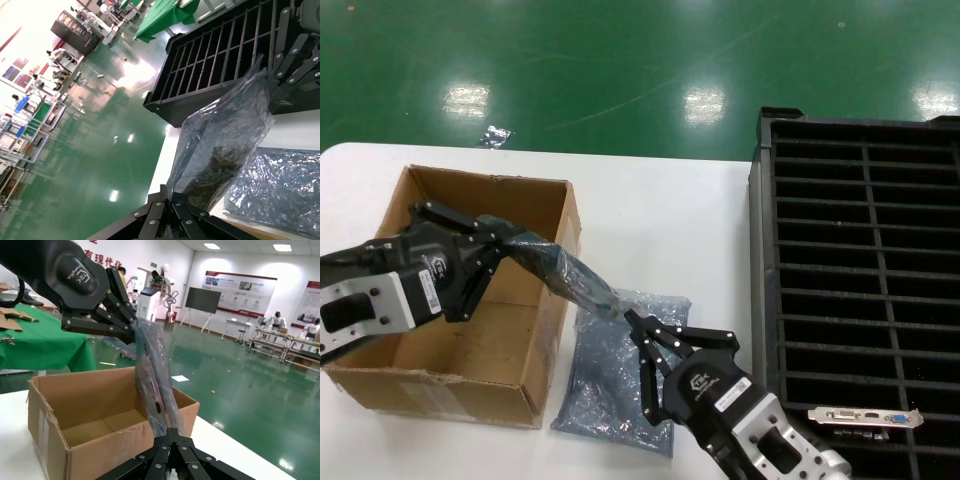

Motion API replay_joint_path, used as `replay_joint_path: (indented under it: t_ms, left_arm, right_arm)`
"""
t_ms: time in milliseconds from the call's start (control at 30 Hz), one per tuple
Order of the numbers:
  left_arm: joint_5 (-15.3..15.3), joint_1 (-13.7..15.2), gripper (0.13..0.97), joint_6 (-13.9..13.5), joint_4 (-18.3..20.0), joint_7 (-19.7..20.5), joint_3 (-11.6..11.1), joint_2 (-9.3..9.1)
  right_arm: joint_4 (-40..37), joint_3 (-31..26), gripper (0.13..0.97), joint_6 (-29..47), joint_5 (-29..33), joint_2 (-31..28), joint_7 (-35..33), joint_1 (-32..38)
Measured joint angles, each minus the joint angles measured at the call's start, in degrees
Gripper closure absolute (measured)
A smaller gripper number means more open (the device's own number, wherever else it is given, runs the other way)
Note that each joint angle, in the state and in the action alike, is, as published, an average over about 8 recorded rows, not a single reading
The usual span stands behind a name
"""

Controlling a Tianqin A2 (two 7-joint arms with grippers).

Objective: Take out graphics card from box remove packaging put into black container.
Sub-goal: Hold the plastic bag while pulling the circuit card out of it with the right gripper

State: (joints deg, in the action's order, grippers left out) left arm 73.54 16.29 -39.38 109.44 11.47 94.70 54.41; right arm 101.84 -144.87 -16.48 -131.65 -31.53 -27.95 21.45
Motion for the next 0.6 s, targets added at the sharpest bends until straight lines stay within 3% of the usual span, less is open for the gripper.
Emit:
replay_joint_path:
  t_ms: [600]
  left_arm:
    - [0.0,0.0,0.958,0.0,0.0,0.0,0.0,0.0]
  right_arm:
    - [-3.4,0.1,0.962,3.2,2.9,2.2,1.6,2.8]
